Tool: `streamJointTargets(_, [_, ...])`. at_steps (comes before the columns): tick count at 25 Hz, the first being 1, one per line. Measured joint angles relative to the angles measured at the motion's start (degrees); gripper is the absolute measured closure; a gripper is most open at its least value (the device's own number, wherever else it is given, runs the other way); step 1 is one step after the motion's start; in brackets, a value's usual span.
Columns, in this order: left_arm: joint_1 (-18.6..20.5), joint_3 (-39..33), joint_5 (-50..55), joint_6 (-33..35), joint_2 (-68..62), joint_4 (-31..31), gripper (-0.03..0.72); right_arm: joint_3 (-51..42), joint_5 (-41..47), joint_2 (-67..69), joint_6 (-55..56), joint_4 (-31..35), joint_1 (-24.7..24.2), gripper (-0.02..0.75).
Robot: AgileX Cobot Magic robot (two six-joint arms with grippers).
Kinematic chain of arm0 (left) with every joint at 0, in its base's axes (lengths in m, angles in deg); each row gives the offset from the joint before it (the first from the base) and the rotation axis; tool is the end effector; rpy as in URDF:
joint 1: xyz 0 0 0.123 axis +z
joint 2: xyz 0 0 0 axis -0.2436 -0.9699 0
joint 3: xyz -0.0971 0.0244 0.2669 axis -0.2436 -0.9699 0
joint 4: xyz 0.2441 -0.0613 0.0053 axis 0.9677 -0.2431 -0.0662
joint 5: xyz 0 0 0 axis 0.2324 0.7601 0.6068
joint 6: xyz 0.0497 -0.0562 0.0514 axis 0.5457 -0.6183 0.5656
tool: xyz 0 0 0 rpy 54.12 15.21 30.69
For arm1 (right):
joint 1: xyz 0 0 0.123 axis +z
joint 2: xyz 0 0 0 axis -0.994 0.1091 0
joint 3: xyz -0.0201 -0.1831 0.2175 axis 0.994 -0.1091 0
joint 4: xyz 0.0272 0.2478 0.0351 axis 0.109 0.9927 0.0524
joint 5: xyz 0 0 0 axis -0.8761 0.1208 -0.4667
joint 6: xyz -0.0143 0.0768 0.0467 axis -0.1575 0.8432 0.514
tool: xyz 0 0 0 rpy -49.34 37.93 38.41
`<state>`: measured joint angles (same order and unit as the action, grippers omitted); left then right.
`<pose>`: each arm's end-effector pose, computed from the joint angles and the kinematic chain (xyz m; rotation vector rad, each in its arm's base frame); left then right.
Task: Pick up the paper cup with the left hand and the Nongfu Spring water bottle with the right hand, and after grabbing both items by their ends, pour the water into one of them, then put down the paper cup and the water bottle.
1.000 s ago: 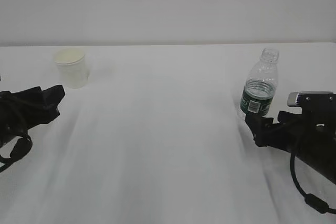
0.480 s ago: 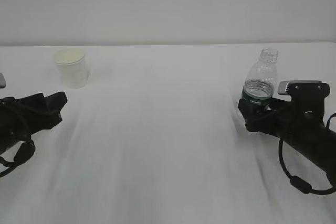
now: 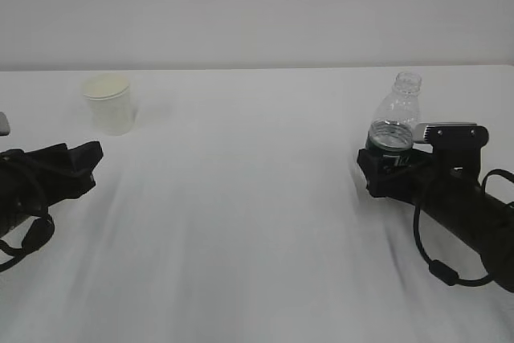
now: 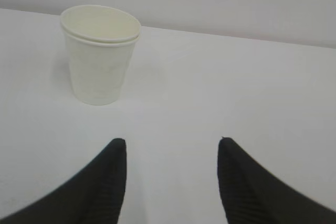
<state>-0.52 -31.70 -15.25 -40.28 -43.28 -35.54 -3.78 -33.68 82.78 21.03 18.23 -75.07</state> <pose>0.2594 -0.0705 0.1231 0.0094 1.8227 -0.3995 0.3223 0.0632 0.0584 -0.1530 1.8881 0.3167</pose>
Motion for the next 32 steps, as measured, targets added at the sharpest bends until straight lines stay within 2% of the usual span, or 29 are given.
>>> streamJointTargets(19, [0.00, 0.00, -0.04, 0.00, 0.00, 0.00, 0.291, 2.89, 0.00, 0.11, 0.00, -0.09, 0.00, 0.098])
streamJointTargets(27, [0.00, 0.00, -0.04, 0.00, 0.00, 0.00, 0.291, 2.89, 0.00, 0.11, 0.00, -0.46, 0.00, 0.241])
streamJointTargets(32, [0.00, 0.00, -0.04, 0.00, 0.00, 0.00, 0.291, 2.89, 0.00, 0.11, 0.00, -1.05, 0.00, 0.273])
